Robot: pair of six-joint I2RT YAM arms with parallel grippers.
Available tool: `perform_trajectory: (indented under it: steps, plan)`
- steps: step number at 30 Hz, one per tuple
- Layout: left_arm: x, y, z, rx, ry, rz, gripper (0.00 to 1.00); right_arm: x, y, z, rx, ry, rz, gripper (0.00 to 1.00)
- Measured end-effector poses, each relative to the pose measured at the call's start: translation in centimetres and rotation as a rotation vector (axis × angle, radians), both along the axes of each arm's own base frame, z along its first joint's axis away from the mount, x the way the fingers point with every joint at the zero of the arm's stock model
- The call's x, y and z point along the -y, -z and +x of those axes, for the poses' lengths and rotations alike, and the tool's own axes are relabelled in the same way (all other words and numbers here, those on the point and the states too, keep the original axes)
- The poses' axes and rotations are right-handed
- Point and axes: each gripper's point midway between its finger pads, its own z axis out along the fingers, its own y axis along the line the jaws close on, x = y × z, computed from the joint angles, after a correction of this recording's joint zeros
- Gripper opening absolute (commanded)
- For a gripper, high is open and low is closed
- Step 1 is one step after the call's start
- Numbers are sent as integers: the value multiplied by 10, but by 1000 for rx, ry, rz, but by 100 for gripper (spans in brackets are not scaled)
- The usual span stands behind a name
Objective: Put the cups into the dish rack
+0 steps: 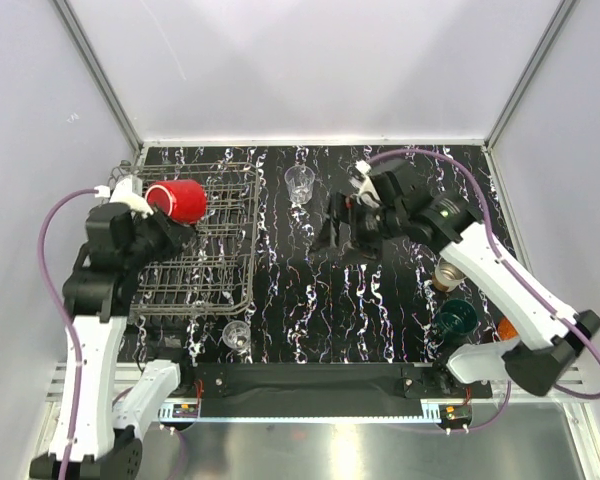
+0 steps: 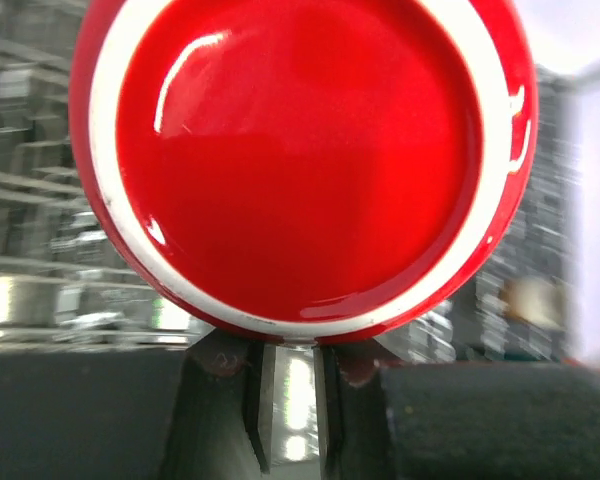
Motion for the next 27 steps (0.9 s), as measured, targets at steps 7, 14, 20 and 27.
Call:
perform_trajectory:
  steps: [7, 14, 20, 27]
  plan:
    - [-47, 68, 62, -194, -170, 228, 0, 48, 19, -36, 20, -8, -127, 99]
    - [-83, 122, 140, -330, -193, 418, 0, 60, 30, -40, 36, -2, -177, 100]
    - [-123, 134, 186, -330, -252, 499, 0, 65, 21, -25, 102, 8, -233, 100]
    - [-170, 150, 187, -377, -356, 503, 0, 69, 0, 20, 206, 38, -304, 100]
